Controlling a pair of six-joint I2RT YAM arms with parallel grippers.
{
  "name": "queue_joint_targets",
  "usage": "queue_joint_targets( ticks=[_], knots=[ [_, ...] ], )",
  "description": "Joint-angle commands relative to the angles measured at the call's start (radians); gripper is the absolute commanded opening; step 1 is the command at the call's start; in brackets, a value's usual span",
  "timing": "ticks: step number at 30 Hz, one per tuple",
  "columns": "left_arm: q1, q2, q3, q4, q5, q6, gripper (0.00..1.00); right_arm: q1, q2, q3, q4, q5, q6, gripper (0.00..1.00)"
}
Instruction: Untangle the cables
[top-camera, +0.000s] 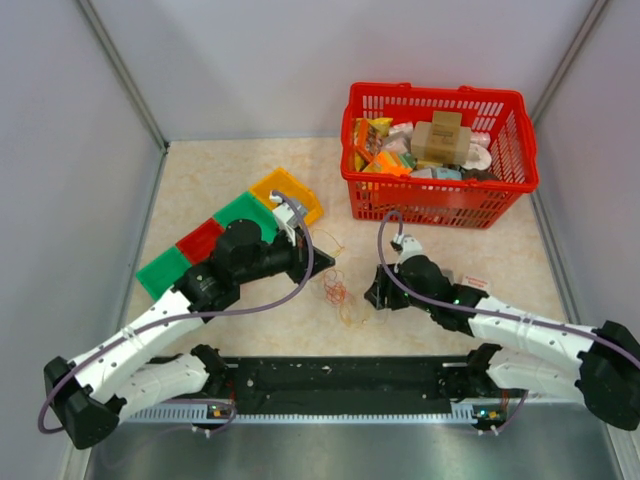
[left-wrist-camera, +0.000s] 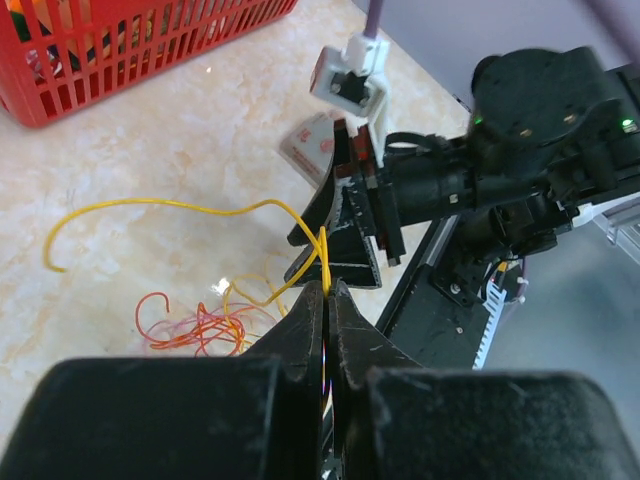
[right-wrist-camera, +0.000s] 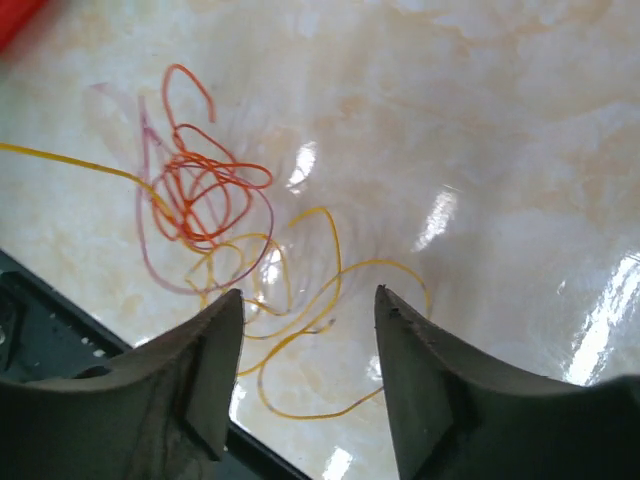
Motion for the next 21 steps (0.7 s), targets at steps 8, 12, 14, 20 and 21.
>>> queue_joint_targets(
  ticks=[8, 12, 14, 20, 21],
  knots=[
    [-0.003, -0.057, 0.067, 0.026, 0.034, -0.051, 0.0, 0.114, -0.091, 0.057, 0.241, -0.163, -0.167, 0.69],
    [-0.003, -0.109, 0.092, 0.027, 0.015, -0.067, 0.0, 0.123, -0.039, 0.051, 0.301, -0.161, -0.144, 0.71],
    [-0.003, -0.12, 0.105, 0.029, 0.025, -0.074, 0.0, 0.13, 0.002, 0.063, 0.322, -0.149, -0.133, 0.71],
    [-0.003, -0.144, 0.144, 0.043, 0.074, -0.109, 0.0, 0.16, 0.155, 0.186, 0.259, -0.031, -0.085, 0.63],
    [-0.003, -0.148, 0.148, 0.046, 0.083, -0.111, 0.0, 0.164, 0.174, 0.194, 0.247, 0.001, -0.067, 0.61]
  ],
)
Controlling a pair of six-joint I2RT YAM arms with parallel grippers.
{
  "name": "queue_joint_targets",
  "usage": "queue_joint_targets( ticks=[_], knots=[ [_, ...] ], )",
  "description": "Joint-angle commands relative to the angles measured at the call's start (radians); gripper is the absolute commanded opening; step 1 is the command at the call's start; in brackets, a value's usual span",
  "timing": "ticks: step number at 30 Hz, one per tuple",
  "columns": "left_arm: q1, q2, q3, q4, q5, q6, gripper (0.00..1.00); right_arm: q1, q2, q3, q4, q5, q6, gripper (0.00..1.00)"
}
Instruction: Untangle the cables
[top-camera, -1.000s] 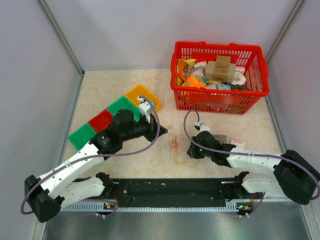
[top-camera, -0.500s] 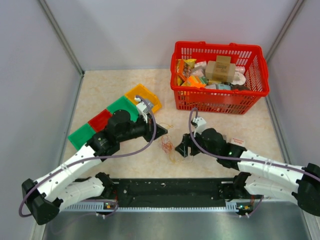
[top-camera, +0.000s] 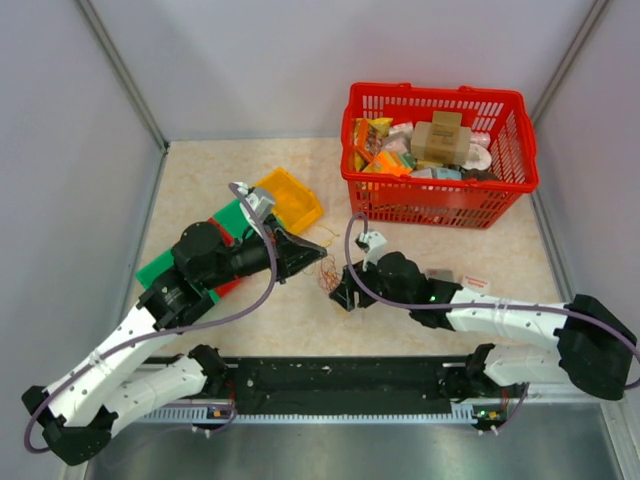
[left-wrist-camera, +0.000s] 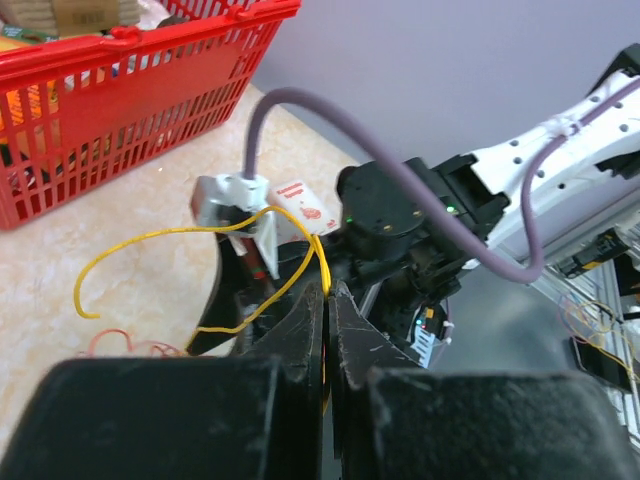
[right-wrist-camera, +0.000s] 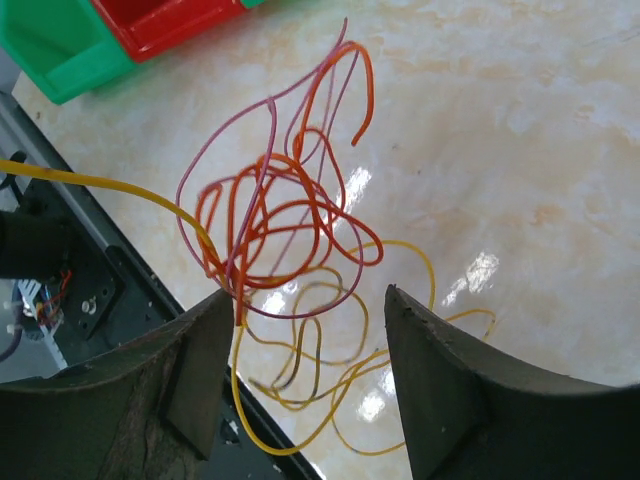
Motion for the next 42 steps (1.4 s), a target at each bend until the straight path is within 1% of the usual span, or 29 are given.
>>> queue_joint_targets(
  ticks=[1, 3, 6, 8, 10, 12, 15, 16, 21, 23, 26, 29, 32, 35, 36, 39, 40, 42],
  knots=[
    [-0.003, -0.025, 0.049, 0.055, 0.048, -0.032, 0.0, 0.024, 0.056, 0.089, 0.006, 0.133, 0.066, 0.58],
    [-0.003, -0.038, 0.076, 0.019, 0.045, -0.017, 0.0, 0.026, 0.065, 0.083, -0.012, 0.181, 0.096, 0.52],
    [-0.003, -0.071, 0.144, -0.06, 0.001, 0.032, 0.0, 0.026, 0.046, 0.037, -0.011, 0.221, 0.127, 0.42],
    [-0.003, -0.096, 0.184, -0.091, -0.027, 0.06, 0.0, 0.026, 0.02, -0.006, -0.007, 0.253, 0.152, 0.34],
    [-0.003, -0.114, 0.205, -0.099, -0.042, 0.074, 0.0, 0.024, -0.01, -0.044, -0.018, 0.29, 0.179, 0.23],
    [-0.003, -0.127, 0.216, -0.097, -0.05, 0.081, 0.0, 0.024, -0.042, -0.081, -0.027, 0.318, 0.195, 0.16],
    [-0.003, -0.133, 0.219, -0.108, -0.065, 0.101, 0.0, 0.023, -0.091, -0.115, -0.064, 0.35, 0.202, 0.14],
    [-0.003, -0.133, 0.216, -0.114, -0.07, 0.106, 0.0, 0.023, -0.108, -0.121, -0.073, 0.347, 0.186, 0.16],
    [-0.003, -0.108, 0.172, -0.107, -0.071, 0.095, 0.0, 0.023, -0.212, -0.107, -0.066, 0.155, 0.035, 0.5],
    [-0.005, -0.099, 0.152, -0.085, -0.068, 0.081, 0.0, 0.024, -0.243, -0.087, -0.066, 0.085, -0.014, 0.59],
    [-0.003, -0.093, 0.127, -0.051, -0.058, 0.063, 0.0, 0.024, -0.261, -0.054, -0.043, 0.011, -0.067, 0.7],
    [-0.003, -0.085, 0.112, -0.03, -0.055, 0.051, 0.0, 0.035, -0.228, -0.023, 0.014, -0.079, -0.094, 0.72],
    [-0.003, -0.078, 0.112, -0.03, -0.056, 0.035, 0.0, 0.066, -0.165, 0.009, 0.066, -0.072, -0.095, 0.73],
    [-0.003, -0.079, 0.1, -0.018, -0.039, 0.017, 0.0, 0.102, -0.076, 0.075, 0.069, 0.003, -0.083, 0.73],
    [-0.003, -0.082, 0.096, -0.013, -0.038, 0.012, 0.0, 0.11, -0.044, 0.098, 0.053, 0.075, -0.069, 0.73],
    [-0.003, -0.093, 0.101, -0.016, -0.036, 0.009, 0.0, 0.115, 0.036, 0.175, -0.027, 0.195, -0.014, 0.72],
    [-0.003, -0.095, 0.106, -0.027, -0.039, 0.012, 0.0, 0.115, 0.055, 0.192, -0.041, 0.215, -0.002, 0.71],
    [-0.003, -0.101, 0.115, -0.041, -0.045, 0.018, 0.0, 0.113, 0.071, 0.198, 0.0, 0.197, 0.001, 0.7]
  ],
)
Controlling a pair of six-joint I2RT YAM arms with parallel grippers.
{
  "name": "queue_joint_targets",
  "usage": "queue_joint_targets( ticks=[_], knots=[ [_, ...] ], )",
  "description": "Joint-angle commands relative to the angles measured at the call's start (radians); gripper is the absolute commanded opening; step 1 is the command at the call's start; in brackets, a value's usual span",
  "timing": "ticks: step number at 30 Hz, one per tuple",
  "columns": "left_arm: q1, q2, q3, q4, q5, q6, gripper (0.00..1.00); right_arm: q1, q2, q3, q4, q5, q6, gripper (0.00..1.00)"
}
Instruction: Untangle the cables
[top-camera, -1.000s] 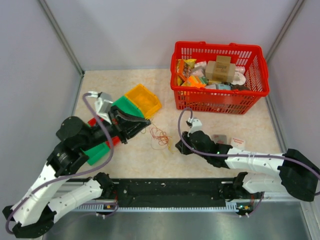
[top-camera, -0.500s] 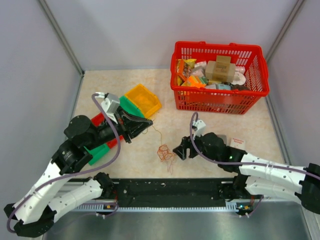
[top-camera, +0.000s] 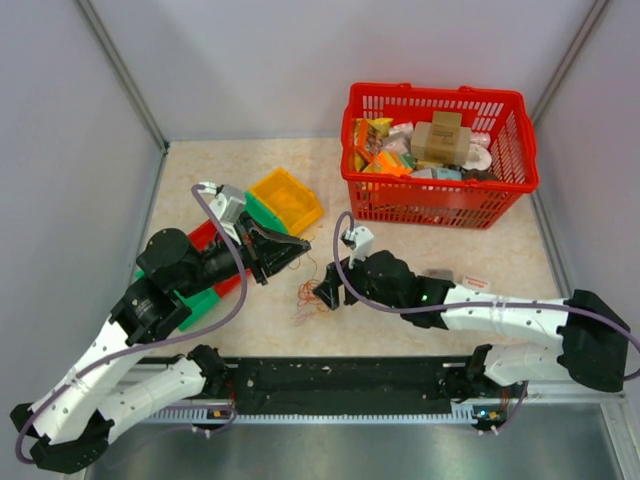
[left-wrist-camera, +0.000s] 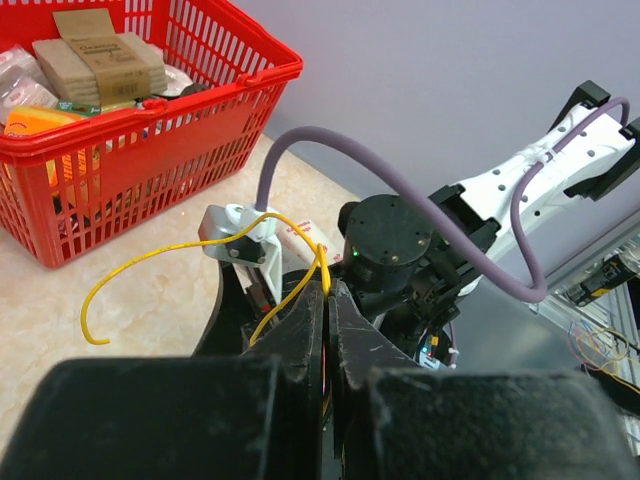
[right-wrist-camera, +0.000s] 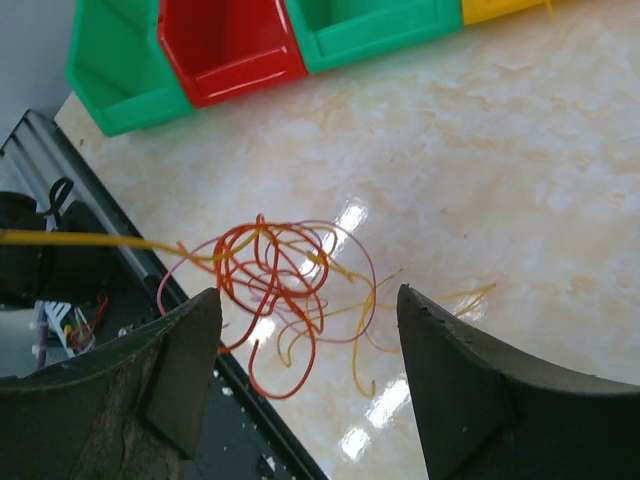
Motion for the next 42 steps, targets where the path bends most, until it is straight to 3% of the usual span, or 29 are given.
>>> queue_joint_targets(
  ticks=[1, 10, 14, 20, 23, 33, 36, 38, 42],
  knots=[
    [-0.002, -0.026, 0.011, 0.046, 0.004, -0.009, 0.0, 0.006, 0.033, 0.06, 0.046, 0.075, 0.041, 0.69],
    [-0.002, -0.038, 0.0, 0.07, 0.008, -0.027, 0.0, 0.006, 0.125, -0.006, 0.236, -0.032, 0.148, 0.5],
    [-0.002, -0.038, -0.001, 0.08, 0.011, -0.029, 0.0, 0.006, 0.165, -0.05, 0.308, -0.025, 0.196, 0.33],
    [-0.002, -0.045, 0.028, 0.06, 0.007, -0.009, 0.0, -0.021, 0.18, -0.078, 0.266, 0.055, 0.273, 0.08],
    [-0.002, -0.07, 0.043, 0.026, -0.027, 0.03, 0.0, -0.053, 0.159, -0.128, 0.25, 0.075, 0.314, 0.02],
    [-0.002, -0.185, 0.154, -0.034, -0.177, 0.177, 0.0, -0.17, -0.036, -0.32, 0.097, 0.164, 0.353, 0.02],
    [-0.002, -0.197, 0.161, -0.029, -0.185, 0.179, 0.0, -0.173, -0.132, -0.342, 0.066, 0.163, 0.285, 0.14],
    [-0.002, -0.193, 0.157, -0.011, -0.176, 0.169, 0.0, -0.173, -0.174, -0.337, 0.068, 0.114, 0.201, 0.28],
    [-0.002, -0.17, 0.148, 0.032, -0.153, 0.137, 0.0, -0.165, -0.185, -0.261, 0.109, -0.125, 0.023, 0.5]
  ],
)
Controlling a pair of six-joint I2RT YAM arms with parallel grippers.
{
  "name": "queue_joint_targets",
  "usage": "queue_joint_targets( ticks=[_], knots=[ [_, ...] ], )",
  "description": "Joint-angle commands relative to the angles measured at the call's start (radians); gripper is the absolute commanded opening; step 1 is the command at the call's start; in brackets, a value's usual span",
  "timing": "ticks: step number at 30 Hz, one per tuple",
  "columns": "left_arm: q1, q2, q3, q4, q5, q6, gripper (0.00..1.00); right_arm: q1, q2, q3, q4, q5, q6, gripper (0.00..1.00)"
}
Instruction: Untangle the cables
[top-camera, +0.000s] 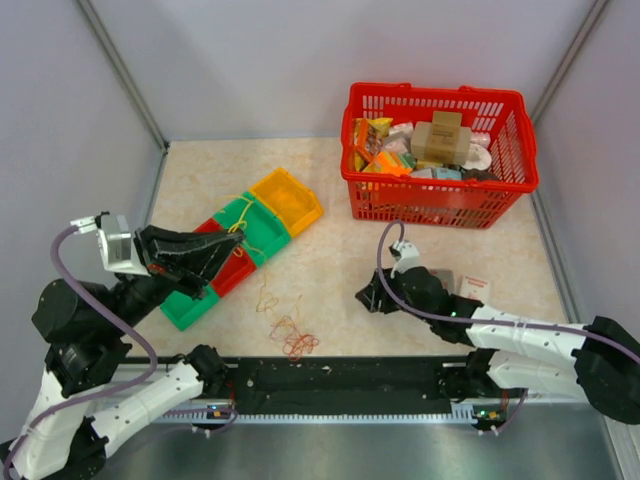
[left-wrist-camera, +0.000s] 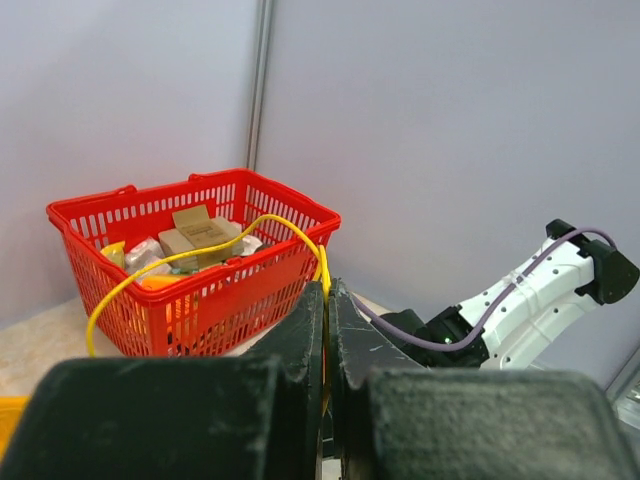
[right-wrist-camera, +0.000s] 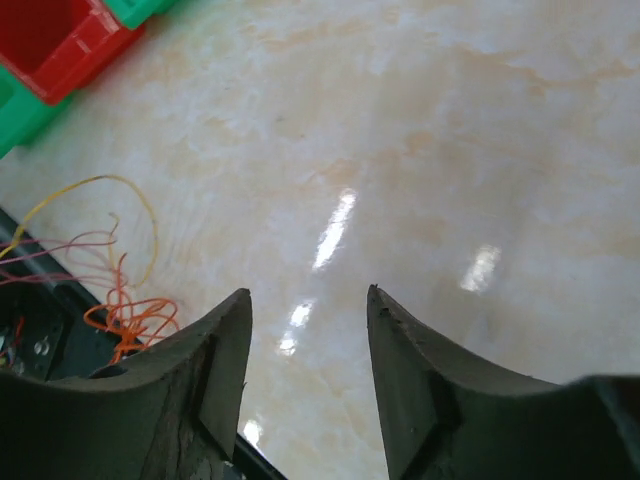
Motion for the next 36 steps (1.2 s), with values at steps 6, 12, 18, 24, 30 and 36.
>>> queue_joint_targets(
  ticks=[6, 12, 18, 24, 30, 36],
  knots=[
    [-0.002, 0.095, 0.0, 0.073, -0.003, -0.046, 0.0, 0.167, 0.068, 0.277, -0.01, -0.203, -0.339, 0.66],
    [-0.002, 0.118, -0.019, 0.087, 0.01, -0.08, 0.0, 0.196, 0.164, 0.354, 0.151, -0.241, -0.299, 0.71],
    [-0.002, 0.117, -0.026, 0.083, 0.017, -0.089, 0.0, 0.196, 0.286, 0.489, 0.045, -0.149, -0.228, 0.63],
    [-0.002, 0.12, -0.033, 0.087, 0.02, -0.092, 0.0, 0.2, 0.361, 0.468, 0.195, -0.338, -0.297, 0.47],
    [-0.002, 0.12, -0.033, 0.087, 0.026, -0.095, 0.0, 0.2, 0.378, 0.452, 0.297, -0.358, -0.282, 0.46],
    [-0.002, 0.12, -0.029, 0.086, 0.021, -0.097, 0.0, 0.203, 0.452, 0.504, 0.301, -0.372, -0.297, 0.45]
  ],
)
